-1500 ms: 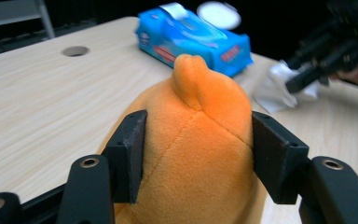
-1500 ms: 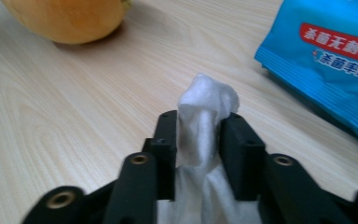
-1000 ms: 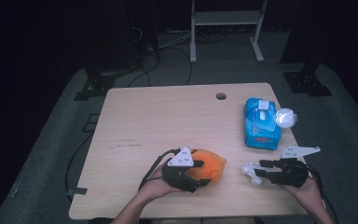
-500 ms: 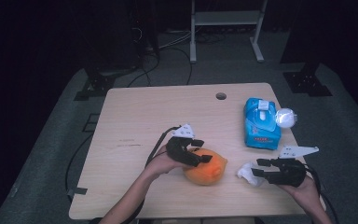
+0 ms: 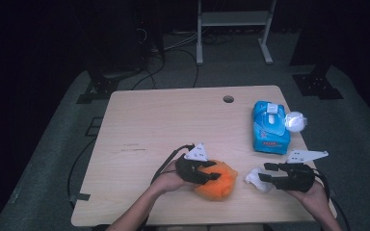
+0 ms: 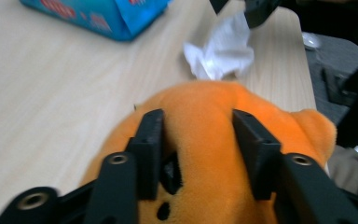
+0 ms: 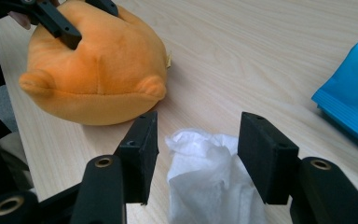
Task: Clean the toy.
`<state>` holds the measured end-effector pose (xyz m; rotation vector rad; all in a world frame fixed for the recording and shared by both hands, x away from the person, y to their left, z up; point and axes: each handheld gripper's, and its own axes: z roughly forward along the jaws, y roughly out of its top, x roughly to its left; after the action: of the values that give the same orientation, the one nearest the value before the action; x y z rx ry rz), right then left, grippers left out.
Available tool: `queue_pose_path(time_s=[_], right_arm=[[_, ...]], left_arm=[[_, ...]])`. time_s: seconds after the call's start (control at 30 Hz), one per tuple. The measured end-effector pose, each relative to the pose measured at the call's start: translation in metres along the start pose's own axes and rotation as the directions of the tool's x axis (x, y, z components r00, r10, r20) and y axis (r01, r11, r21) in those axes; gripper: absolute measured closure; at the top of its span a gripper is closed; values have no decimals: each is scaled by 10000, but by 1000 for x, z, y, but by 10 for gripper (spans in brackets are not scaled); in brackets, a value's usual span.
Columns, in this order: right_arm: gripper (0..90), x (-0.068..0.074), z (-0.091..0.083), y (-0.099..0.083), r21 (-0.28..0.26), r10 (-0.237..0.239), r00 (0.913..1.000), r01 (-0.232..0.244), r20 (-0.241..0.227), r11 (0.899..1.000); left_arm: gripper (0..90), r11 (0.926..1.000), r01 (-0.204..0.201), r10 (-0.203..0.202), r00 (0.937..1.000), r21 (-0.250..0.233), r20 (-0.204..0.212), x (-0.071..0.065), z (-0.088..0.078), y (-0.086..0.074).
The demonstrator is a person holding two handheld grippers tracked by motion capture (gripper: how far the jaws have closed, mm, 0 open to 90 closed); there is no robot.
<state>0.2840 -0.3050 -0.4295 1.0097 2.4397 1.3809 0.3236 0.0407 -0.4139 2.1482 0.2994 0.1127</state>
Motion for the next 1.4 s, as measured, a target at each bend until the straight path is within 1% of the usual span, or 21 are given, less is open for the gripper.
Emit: queue_pose_path(time_s=[0.03, 0.1, 0.17, 0.2, 0.27, 0.3, 0.37, 0.43, 0.47, 0.5, 0.53, 0.6, 0.67, 0.77, 0.87, 0.9, 1.0, 1.03, 1.17, 1.3, 1.4], right_arm=[[466, 0, -1, 0, -46, 28, 10000, -28, 3, 10000], [466, -1, -2, 1, -216, 86, 10000, -86, 1, 9997], [467, -3, -4, 1, -330, 179, 9998, -178, 14, 9993], [467, -3, -5, 1, -391, 237, 9997, -235, 25, 9990], [466, -5, -5, 0, -451, 294, 9996, -293, 5, 9986], [467, -6, -5, 0, -476, 308, 9995, -306, 23, 9984], [466, -7, -4, 0, -447, 365, 9993, -364, 19, 9983], [462, -7, -2, 0, -372, 379, 9993, -377, 30, 9986], [460, -7, -1, 0, -362, 360, 9993, -359, 42, 9987], [459, -7, -1, 0, -323, 325, 9994, -323, 71, 9990], [455, -8, 0, 0, -274, 306, 9995, -304, 81, 9992], [445, -9, 1, -1, -289, 343, 9994, -341, 84, 9990], [437, -10, 2, -1, -236, 436, 9990, -434, 110, 9988], [420, -13, 3, -2, -227, 539, 9984, -535, 155, 9983], [407, -16, 3, -3, -236, 535, 9981, -528, 302, 9983], [402, -16, 3, -3, -241, 550, 9980, -542, 322, 9982], [391, -18, 0, -3, -357, 611, 9973, -596, 415, 9976], [386, -19, -1, -4, -395, 632, 9970, -615, 444, 9973], [375, -22, -3, -5, -422, 716, 9957, -692, 583, 9967], [365, -22, -6, -6, -460, 758, 9944, -725, 737, 9963], [361, -22, -6, -7, -448, 802, 9936, -768, 799, 9960]], left_arm=[[615, 9998, 25, -27, 9999, -191, -104, 0, -2, 2], [644, 9991, -87, 64, 9984, -419, -564, 3, -7, 7], [653, 9982, -94, 30, 9943, -596, -1067, 10, -12, 10], [654, 9980, -161, 72, 9899, -617, -1418, 13, -13, 11], [654, 9968, -67, -89, 9810, -799, -1937, 20, -16, 11], [653, 9968, -142, -38, 9742, -781, -2256, 24, -18, 11], [649, 9966, -67, -169, 9588, -818, -2835, 30, -17, 6], [625, 9978, 133, -323, 9531, -652, -3009, 31, -13, -1], [608, 9971, 303, -497, 9549, -703, -2927, 30, -10, -7], [593, 9933, 547, -803, 9599, -1015, -2686, 30, -10, -11], [568, 9919, 639, -905, 9620, -1096, -2578, 28, -11, -13], [503, 9883, 870, -1162, 9614, -1250, -2493, 27, -12, -14], [466, 9853, 1030, -1321, 9652, -1363, -2258, 27, -15, -14], [367, 9813, 1314, -1577, 9677, -1406, -1967, 28, -20, -11], [279, 9741, 1627, -1917, 9626, -1572, -1915, 27, -25, -9], [268, 9712, 1721, -2020, 9616, -1650, -1860, 26, -28, -11], [231, 9697, 1817, -2114, 9591, -1636, -1880, 25, -35, -15], [220, 9662, 1894, -2215, 9569, -1746, -1879, 24, -37, -17], [191, 9627, 2061, -2401, 9495, -1752, -2022, 23, -52, -26], [181, 9552, 2288, -2670, 9398, -1877, -2131, 23, -66, -36], [178, 9527, 2355, -2766, 9337, -1919, -2275, 23, -75, -43]])
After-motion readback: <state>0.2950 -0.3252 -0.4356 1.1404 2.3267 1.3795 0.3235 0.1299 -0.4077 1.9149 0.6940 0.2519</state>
